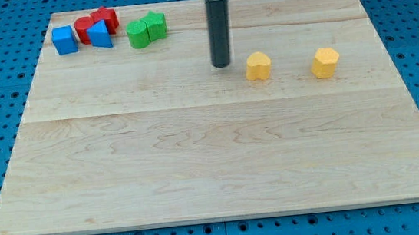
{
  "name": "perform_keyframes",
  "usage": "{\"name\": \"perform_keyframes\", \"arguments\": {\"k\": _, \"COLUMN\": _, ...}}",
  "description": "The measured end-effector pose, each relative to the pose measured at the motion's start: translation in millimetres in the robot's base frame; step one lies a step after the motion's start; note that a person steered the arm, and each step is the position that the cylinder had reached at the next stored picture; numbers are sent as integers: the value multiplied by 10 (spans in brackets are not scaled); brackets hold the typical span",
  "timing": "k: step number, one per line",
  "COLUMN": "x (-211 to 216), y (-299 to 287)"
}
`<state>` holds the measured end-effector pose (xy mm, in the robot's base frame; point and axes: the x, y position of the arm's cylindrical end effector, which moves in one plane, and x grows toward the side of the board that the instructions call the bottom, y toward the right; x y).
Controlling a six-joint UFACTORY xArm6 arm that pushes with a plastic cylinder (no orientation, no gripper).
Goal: Push the yellow heart closely to the yellow hexagon
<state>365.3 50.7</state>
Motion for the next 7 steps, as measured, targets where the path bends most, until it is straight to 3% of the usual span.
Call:
{"name": "perform_keyframes", "arguments": {"k": 1, "x": 169, "y": 503}}
{"name": "perform_keyframes", "arguments": {"k": 7, "x": 175, "y": 351}}
